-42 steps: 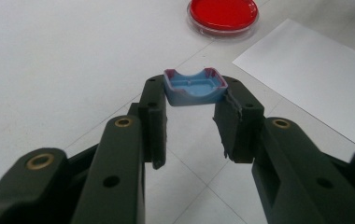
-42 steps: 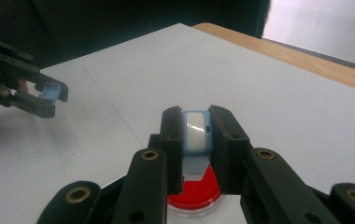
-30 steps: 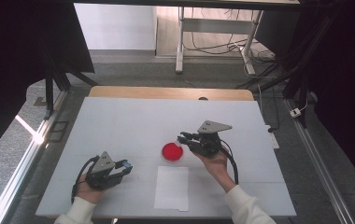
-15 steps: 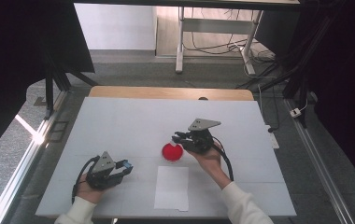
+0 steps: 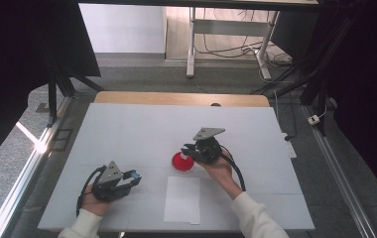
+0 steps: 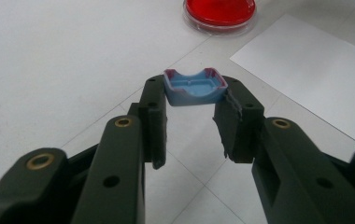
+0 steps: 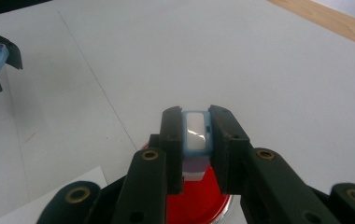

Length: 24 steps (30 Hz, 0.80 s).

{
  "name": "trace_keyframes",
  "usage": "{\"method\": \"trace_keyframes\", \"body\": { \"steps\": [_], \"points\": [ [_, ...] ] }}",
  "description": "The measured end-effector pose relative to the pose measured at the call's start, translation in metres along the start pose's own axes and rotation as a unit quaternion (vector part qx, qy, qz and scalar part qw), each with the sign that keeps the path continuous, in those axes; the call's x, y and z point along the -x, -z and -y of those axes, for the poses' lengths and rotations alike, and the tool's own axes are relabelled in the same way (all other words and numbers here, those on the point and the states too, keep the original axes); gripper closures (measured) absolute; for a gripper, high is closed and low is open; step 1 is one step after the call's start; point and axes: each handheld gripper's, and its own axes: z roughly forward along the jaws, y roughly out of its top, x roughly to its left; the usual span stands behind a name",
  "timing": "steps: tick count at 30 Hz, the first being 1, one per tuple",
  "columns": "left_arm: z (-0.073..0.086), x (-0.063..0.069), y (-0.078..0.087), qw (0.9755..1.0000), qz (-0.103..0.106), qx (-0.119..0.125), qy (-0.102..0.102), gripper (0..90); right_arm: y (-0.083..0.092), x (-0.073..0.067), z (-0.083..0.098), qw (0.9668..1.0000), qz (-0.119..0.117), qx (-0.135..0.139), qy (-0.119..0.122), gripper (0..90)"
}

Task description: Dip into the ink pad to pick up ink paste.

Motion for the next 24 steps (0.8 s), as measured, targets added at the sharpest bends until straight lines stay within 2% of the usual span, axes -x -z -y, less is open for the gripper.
{"method": "trace_keyframes", "body": {
  "steps": [24],
  "points": [
    [0.001, -0.001, 0.0, 1.0, 0.0, 0.002, 0.002, 64.6, -0.013, -0.007, 0.003, 0.9991, 0.005, -0.034, 0.026, 75.0]
  ]
}}
